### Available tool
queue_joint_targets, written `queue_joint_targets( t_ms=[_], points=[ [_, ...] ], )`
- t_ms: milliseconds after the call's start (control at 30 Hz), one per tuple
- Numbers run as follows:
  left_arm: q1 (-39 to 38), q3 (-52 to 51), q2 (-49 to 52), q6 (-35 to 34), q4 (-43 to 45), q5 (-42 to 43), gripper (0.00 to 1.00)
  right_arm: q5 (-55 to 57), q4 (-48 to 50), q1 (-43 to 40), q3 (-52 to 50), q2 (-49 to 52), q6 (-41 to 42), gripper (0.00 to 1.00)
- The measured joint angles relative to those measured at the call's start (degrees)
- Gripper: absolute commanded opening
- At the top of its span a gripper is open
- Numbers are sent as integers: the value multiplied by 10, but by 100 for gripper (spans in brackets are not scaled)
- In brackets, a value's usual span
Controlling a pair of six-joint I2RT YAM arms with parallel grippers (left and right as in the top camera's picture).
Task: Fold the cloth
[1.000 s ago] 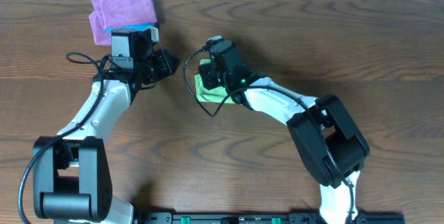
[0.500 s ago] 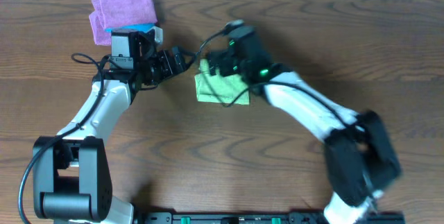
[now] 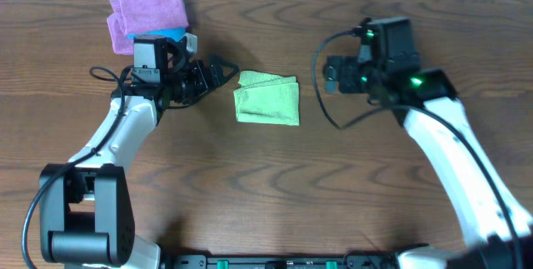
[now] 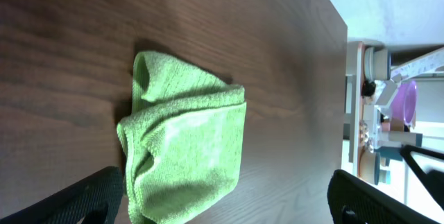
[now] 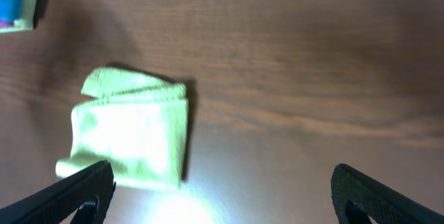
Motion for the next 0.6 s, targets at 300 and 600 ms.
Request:
queue_joint_targets(
  t_ms=[300,600],
  points=[
    [0,0,-2,-10,-65,10,95,-9,-18,-71,-166,-296,-33,99],
    [-24,0,-4,-17,-91,14,95,-26,-86,-99,-325,-577,-30,99]
  ],
)
